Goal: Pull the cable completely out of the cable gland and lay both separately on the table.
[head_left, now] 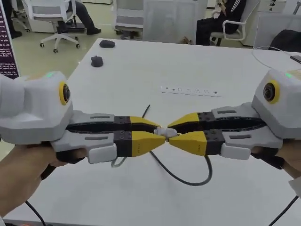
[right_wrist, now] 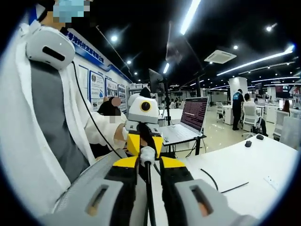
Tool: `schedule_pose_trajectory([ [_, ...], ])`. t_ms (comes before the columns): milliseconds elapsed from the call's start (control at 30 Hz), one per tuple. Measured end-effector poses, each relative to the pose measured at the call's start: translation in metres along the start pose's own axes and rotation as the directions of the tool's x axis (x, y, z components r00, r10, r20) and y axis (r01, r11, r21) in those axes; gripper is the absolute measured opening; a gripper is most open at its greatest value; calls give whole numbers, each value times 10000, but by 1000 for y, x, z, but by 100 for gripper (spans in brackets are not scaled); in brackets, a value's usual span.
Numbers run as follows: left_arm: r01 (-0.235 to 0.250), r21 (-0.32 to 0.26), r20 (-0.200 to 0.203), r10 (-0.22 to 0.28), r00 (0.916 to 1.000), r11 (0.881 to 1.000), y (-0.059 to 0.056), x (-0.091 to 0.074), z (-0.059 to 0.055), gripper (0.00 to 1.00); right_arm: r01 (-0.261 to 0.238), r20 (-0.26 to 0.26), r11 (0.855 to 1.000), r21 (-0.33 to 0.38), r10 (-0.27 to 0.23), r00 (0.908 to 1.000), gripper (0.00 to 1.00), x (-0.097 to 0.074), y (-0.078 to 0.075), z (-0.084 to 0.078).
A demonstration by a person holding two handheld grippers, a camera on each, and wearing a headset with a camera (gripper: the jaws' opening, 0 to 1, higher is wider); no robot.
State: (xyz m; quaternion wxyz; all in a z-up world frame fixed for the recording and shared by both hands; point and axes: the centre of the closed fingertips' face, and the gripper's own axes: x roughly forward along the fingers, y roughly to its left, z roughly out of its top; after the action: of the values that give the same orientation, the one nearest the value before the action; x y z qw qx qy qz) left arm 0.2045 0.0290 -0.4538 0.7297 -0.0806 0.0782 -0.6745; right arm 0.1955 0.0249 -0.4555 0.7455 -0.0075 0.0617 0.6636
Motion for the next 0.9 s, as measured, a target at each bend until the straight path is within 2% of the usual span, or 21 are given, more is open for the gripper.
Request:
schedule_pose_trajectory([
  [33,-24,193,27,23,10000,9998,0,-1,0,15,184,-64,9998,-6,-184,9998,22,-2,-4,-2],
  [133,-81,414,51,79,10000,9991,-1,-2,-1,15,213,-643,9991,-354,-235,9977,12,-7,-4,-13],
  [233,-125,688,-24,127,9999,9976,-3,1,-4,15,274,-469,9996,-75,-278,9985,12,-5,-5,-16],
  [300,-244,725,6,244,9997,9971,-1,4,-4,15,208,-384,9998,-65,-211,9990,7,-5,-3,-17],
  [333,-367,828,101,360,9993,9959,2,4,-3,15,-127,-216,9998,-143,124,9997,3,-4,3,-15],
  [367,-270,813,136,260,9996,9963,0,4,-2,16,86,-255,9999,-147,-89,9996,2,-6,1,-16],
  [433,-236,825,270,215,9994,9963,0,5,0,16,128,-44,9996,-252,-129,9999,2,-8,0,-12],
  [500,-246,1322,369,199,9991,9909,-2,7,2,16,167,104,9992,-363,-164,9998,2,-10,0,-9],
  [533,-227,1355,344,182,9992,9905,-2,8,1,16,164,167,9992,-378,-157,9997,2,-11,1,-8],
  [567,-181,1329,338,137,9993,9910,-3,10,1,17,152,217,9992,-366,-144,9997,1,-12,1,-8],
  [633,25,841,423,-61,9991,9965,-4,13,2,21,207,289,9990,-385,-196,9994,1,-14,1,-7],
  [767,138,924,393,-175,9991,9956,-5,21,-2,30,158,719,9994,-296,-136,9973,1,-18,4,0],
  [900,454,566,487,-482,9976,9974,-7,28,-3,26,43,554,9993,-379,-22,9985,2,-17,9,-4],
])
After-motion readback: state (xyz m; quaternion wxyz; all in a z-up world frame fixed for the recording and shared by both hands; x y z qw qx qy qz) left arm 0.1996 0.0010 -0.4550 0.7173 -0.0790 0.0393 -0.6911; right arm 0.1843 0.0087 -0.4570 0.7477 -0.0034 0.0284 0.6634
